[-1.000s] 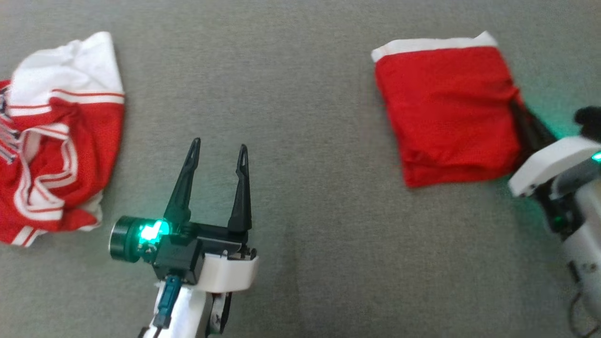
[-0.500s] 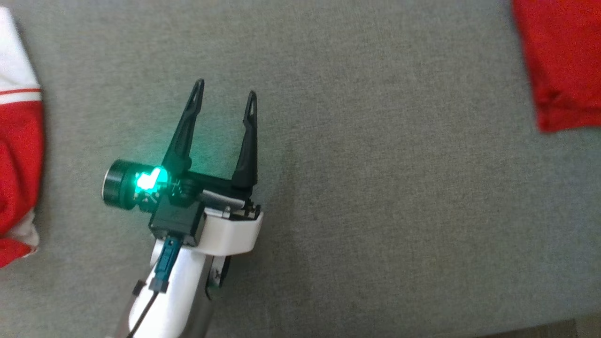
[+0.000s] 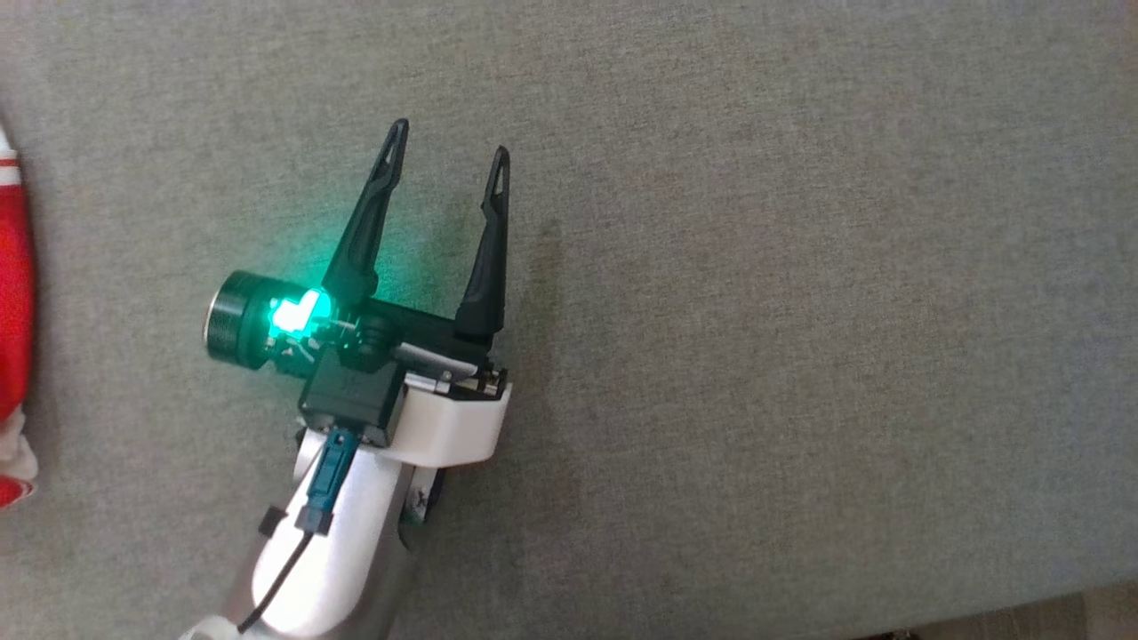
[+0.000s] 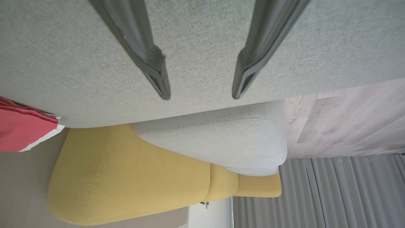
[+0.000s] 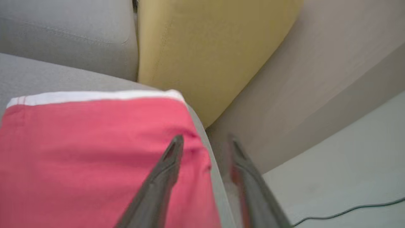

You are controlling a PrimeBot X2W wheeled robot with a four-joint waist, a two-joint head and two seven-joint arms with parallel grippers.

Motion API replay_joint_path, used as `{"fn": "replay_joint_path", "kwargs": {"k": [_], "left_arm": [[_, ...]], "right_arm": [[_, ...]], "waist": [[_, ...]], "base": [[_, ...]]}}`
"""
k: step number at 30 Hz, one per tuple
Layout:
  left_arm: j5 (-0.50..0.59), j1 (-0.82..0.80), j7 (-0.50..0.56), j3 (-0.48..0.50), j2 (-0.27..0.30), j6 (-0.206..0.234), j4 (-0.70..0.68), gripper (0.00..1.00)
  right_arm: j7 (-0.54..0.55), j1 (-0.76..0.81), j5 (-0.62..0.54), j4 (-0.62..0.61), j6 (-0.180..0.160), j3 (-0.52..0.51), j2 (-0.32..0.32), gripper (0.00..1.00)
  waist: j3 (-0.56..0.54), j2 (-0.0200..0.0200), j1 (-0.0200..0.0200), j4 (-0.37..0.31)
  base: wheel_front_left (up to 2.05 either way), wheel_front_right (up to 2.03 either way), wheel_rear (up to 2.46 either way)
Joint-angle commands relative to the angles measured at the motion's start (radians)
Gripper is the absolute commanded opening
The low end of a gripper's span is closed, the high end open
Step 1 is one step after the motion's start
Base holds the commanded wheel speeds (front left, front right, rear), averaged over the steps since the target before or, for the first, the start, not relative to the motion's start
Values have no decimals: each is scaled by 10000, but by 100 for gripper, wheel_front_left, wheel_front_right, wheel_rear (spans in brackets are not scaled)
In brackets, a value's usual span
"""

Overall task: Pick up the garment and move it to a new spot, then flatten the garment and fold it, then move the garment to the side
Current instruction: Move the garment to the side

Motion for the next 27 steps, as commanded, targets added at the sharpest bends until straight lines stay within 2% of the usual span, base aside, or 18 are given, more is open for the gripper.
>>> {"fn": "replay_joint_path", "kwargs": {"k": [1, 5, 8, 10, 13, 20, 23, 27], "left_arm": [[16, -7, -47, 191, 7, -19, -228, 100], [-99, 190, -47, 189, 6, 45, -169, 100], [-209, 522, -47, 301, 6, 110, -78, 100], [-320, 812, -47, 455, 6, 172, -18, 100], [-677, 1264, -47, 818, 8, 184, 135, 100], [-1027, 2269, -47, 1756, 9, 117, 805, 100], [-1197, 2632, -47, 1962, 8, 94, 1019, 100], [-1267, 3008, -47, 2224, 7, 68, 1265, 100]], "right_arm": [[-214, 306, -347, -338, -7, -288, -195, 100], [-553, 521, -1347, -858, -7, -775, 908, 100], [-899, 814, -1736, -1263, -7, -588, 1991, 100], [-1126, 1090, -1610, -1476, -7, -80, 2688, 100], [-1540, 1616, -1115, -1557, -7, 1282, 3483, 100], [-2265, 2562, 132, -749, -7, 3742, 4978, 100], [-2326, 3025, 460, -642, -7, 4147, 5528, 100], [-2333, 3864, 486, -1371, -7, 3920, 6084, 100]], "waist": [[-163, 0, 0, 56], [-700, 0, 0, 126], [-1345, 0, 0, 176], [-1760, 0, 0, 196], [-2451, 0, 0, 240], [-4039, 0, 0, 562], [-4777, 0, 0, 831], [-5529, 0, 0, 1143]], "base": [[0, 0, 0], [0, 0, 0], [0, 0, 0], [0, 0, 0], [0, 0, 0], [0, 0, 0], [0, 0, 0], [0, 0, 0]]}}
